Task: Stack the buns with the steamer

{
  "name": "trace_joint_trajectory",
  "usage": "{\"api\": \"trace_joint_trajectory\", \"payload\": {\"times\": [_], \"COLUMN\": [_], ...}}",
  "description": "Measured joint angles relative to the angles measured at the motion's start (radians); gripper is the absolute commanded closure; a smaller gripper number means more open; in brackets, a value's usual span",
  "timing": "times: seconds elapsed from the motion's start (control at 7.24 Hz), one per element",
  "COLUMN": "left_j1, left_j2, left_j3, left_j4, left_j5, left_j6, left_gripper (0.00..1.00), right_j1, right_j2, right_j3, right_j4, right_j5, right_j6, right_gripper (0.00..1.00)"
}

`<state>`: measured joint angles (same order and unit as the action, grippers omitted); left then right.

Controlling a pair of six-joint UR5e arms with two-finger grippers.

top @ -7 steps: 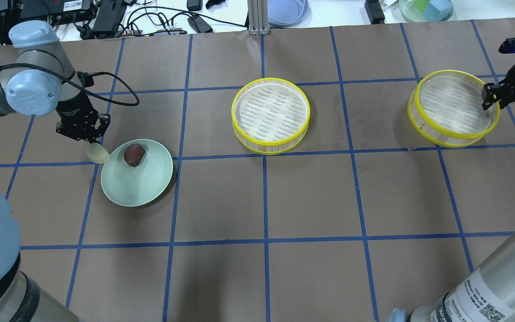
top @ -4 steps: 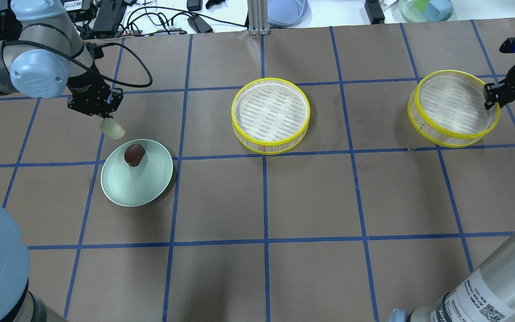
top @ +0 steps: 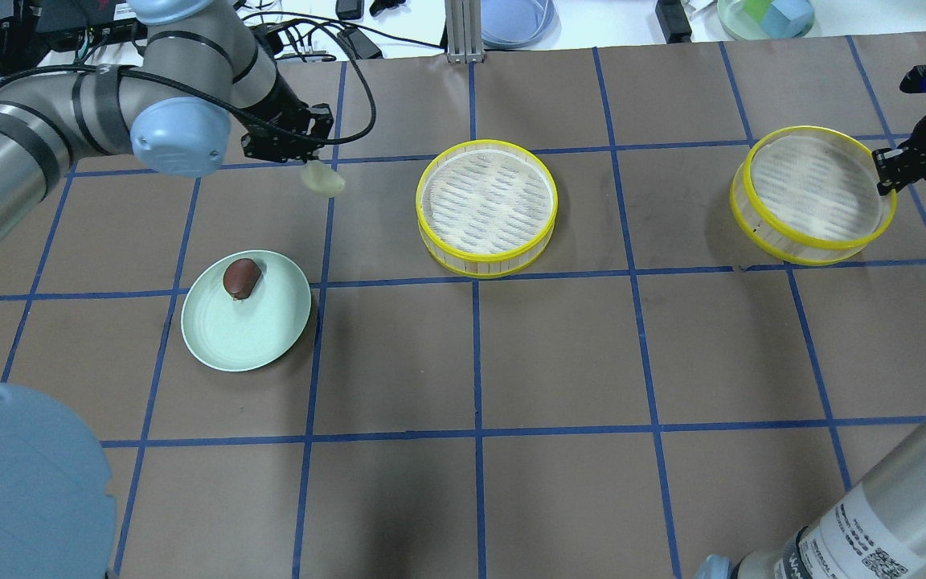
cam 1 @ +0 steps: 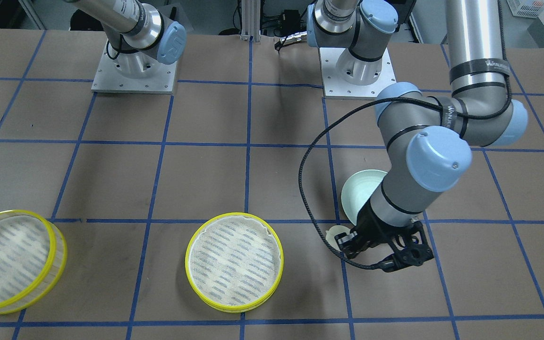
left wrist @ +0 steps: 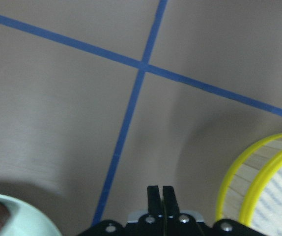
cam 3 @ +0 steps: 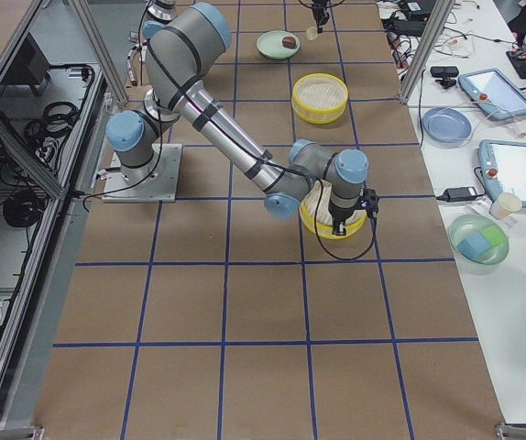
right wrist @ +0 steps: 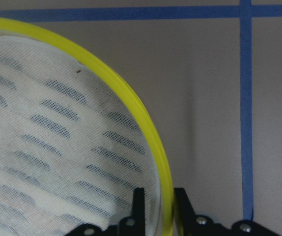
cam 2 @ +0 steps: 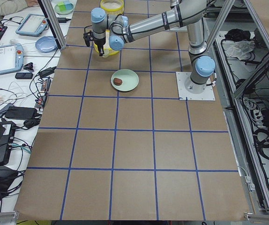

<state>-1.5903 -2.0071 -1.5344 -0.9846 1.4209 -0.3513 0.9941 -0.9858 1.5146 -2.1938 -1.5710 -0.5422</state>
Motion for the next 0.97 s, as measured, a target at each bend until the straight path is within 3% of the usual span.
{"api": "trace_joint_trajectory", "payload": {"times": [0.41, 0.55, 0.69, 0.83, 0.97], "left_j1": [-0.115, -0.14, -0.159, -0.175, -0.184], "left_j2": [-0.08, -0.114, -0.142, -0.162, -0.172], "left_j3": [-0.003, -0.004, -0.004, -0.003, -0.002], "left_j4": [0.221, 0.285, 0.336, 0.366, 0.38], "left_j5": [-0.121, -0.13, -0.134, -0.135, -0.135], "left_j6": [-0.154, -0.181, -0.201, -0.225, -0.255], "left_gripper": [1.0, 0.94, 0.46, 0.12, 0.0], "right_j1": [0.0, 0.0, 0.003, 0.012, 0.034], "right_j2": [-0.02, -0.036, -0.065, -0.102, -0.131], "right_j3": [-0.001, 0.0, 0.001, 0.002, 0.003], "right_j4": [0.003, 0.011, 0.04, 0.095, 0.141], "right_j5": [-0.002, -0.006, -0.012, -0.014, -0.015], "right_j6": [0.017, 0.022, 0.032, 0.069, 0.123], "right_gripper": [1.0, 1.0, 1.0, 1.0, 1.0]}}
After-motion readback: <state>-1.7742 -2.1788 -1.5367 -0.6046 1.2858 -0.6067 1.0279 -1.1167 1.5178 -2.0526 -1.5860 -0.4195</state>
